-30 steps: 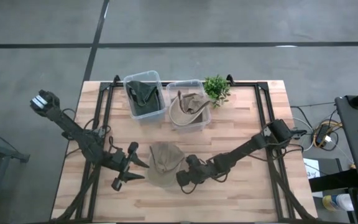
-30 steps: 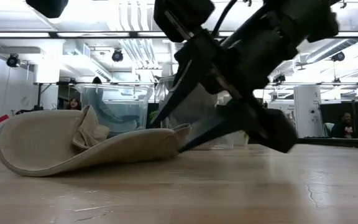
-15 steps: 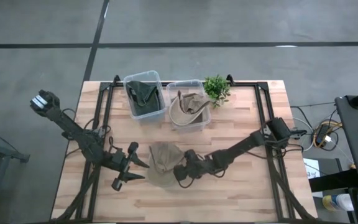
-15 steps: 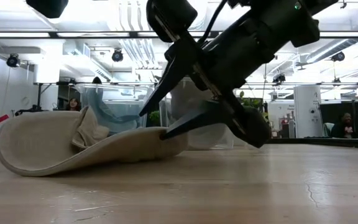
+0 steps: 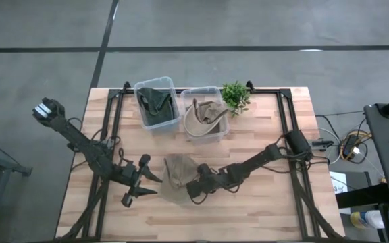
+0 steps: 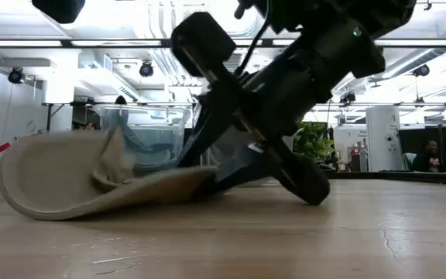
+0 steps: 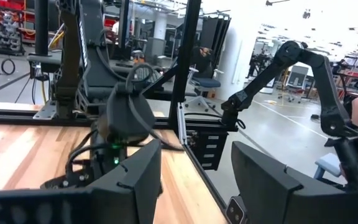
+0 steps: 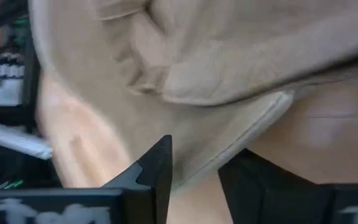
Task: Pick & Place hat
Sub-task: Put the brown cap into the right transparent bin
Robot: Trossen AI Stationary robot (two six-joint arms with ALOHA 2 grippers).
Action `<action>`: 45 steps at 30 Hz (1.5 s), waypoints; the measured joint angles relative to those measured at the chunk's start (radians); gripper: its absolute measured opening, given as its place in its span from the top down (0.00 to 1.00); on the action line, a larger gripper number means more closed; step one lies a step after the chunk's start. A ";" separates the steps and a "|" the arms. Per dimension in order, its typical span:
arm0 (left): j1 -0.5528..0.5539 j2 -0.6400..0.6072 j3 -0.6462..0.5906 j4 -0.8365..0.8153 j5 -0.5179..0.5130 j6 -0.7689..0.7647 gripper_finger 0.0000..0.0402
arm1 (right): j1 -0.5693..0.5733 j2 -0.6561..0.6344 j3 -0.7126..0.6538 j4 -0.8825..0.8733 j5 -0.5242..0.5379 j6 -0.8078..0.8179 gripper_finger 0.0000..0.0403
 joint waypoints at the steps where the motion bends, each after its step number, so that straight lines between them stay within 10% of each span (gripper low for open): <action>1: 0.000 0.000 0.000 -0.002 0.000 -0.008 0.53 | -0.001 0.011 0.006 0.012 -0.016 -0.003 0.73; 8: 0.000 0.000 -0.001 -0.005 0.000 -0.040 0.53 | -0.005 0.029 0.053 0.017 -0.067 -0.116 0.95; 29: 0.000 0.000 -0.001 -0.019 0.000 -0.042 0.53 | 0.003 -0.264 0.063 -0.352 -0.121 -0.286 0.97; 45: 0.000 0.000 -0.001 -0.061 0.000 -0.042 0.53 | -0.060 -0.664 0.065 -0.655 0.053 -0.449 0.97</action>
